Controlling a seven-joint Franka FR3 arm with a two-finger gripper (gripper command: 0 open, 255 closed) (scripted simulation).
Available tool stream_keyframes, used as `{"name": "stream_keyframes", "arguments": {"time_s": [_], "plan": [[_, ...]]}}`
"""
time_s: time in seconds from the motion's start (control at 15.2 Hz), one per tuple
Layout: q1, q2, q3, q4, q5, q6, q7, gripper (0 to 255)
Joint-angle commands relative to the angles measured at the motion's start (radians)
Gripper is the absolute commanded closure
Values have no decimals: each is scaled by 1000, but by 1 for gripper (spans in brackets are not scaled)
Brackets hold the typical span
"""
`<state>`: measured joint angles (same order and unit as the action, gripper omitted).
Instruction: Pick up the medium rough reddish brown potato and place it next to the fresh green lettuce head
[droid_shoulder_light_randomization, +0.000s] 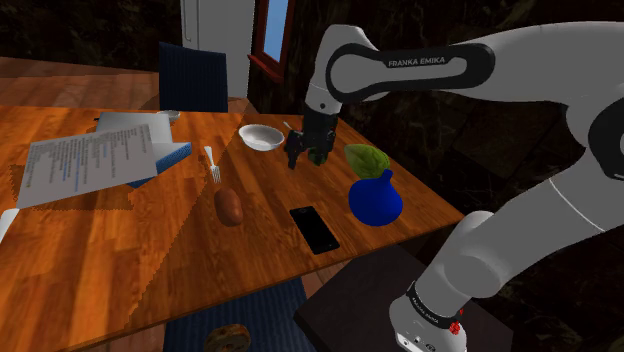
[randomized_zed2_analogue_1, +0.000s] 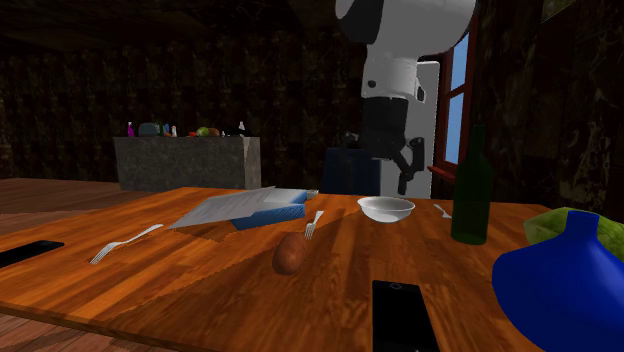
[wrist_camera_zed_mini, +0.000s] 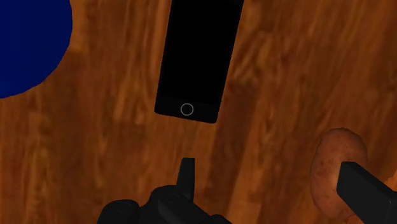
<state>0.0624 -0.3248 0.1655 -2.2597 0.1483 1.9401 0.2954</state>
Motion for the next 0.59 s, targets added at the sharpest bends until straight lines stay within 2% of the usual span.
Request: {"name": "stream_keyframes", "arguments": {"time_s": [0.0, 0.53], "plan": [[7, 81, 30, 49, 0, 26, 56, 0], [38, 400, 91, 281, -49, 83, 244, 0]]}}
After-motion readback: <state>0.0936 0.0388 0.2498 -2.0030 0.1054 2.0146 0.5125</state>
